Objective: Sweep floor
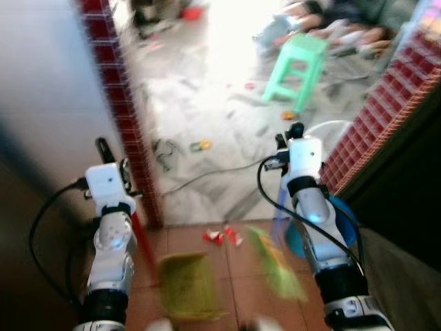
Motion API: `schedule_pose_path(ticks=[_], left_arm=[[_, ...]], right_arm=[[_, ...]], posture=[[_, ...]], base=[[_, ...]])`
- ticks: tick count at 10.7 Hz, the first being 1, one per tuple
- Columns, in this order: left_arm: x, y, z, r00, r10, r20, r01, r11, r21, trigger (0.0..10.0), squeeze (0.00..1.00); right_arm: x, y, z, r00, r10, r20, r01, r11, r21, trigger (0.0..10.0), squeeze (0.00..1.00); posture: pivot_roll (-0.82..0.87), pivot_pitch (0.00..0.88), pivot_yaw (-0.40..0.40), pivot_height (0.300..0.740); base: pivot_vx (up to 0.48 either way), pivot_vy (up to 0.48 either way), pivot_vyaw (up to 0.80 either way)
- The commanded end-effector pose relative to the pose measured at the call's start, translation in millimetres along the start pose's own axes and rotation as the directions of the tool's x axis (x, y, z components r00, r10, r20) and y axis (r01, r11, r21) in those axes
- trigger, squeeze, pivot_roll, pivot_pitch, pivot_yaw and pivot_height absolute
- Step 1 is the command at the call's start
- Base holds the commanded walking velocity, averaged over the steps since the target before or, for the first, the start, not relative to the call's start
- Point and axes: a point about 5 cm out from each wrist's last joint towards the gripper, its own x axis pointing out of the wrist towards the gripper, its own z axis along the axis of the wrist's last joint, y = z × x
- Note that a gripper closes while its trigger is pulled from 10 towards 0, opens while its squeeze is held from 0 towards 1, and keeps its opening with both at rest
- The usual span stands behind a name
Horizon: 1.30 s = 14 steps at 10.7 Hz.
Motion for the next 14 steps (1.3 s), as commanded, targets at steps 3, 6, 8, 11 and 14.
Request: schedule_pose_path(ticks=[3, 6, 8, 11, 14], left_arm=[[3.6, -5.9, 15, 0.998, -0.006, 0.064, 0.007, 1.0, -0.02, 10.0, 0.0], [3.6, -4.0, 16, 0.997, 0.02, 0.07, -0.021, 1.0, 0.005, 10.0, 0.0], [4.6, -4.3, 16, 0.996, 0.038, 0.082, -0.041, 0.998, 0.037, 10.0, 0.0], [5.3, -17.4, 12, 0.998, -0.02, 0.056, 0.016, 0.998, 0.058, 10.0, 0.0], [6.4, -21.5, 12, 0.997, -0.039, 0.059, 0.036, 0.998, 0.056, 10.0, 0.0]], right_arm=[[1.3, -11.5, 8, 0.999, -0.021, 0.042, 0.023, 0.998, -0.061, 10.0, 0.0], [0.7, -10.7, 8, 0.999, -0.014, 0.039, 0.016, 0.998, -0.053, 10.0, 0.0], [0.7, -10.7, 7, 0.999, -0.014, 0.038, 0.017, 0.998, -0.055, 10.0, 0.0], [1.5, -10.3, 8, 0.999, -0.013, 0.04, 0.015, 0.999, -0.052, 10.0, 0.0], [1.9, -10.2, 8, 0.999, -0.011, 0.04, 0.013, 0.998, -0.054, 10.0, 0.0]], posture=[[-0.05, 0.0, -0.021, 0.74], [-0.05, 0.0, -0.02, 0.74], [-0.05, 0.0, -0.022, 0.74], [-0.05, 0.0, -0.022, 0.74], [-0.05, 0.0, -0.022, 0.74]], base=[[0.359, 0.303, 0.2], [0.23, 0.223, 0.39], [0.0, 0.0, 0.0], [0.0, 0.0, 0.0], [0.0, -0.109, 0.0]])
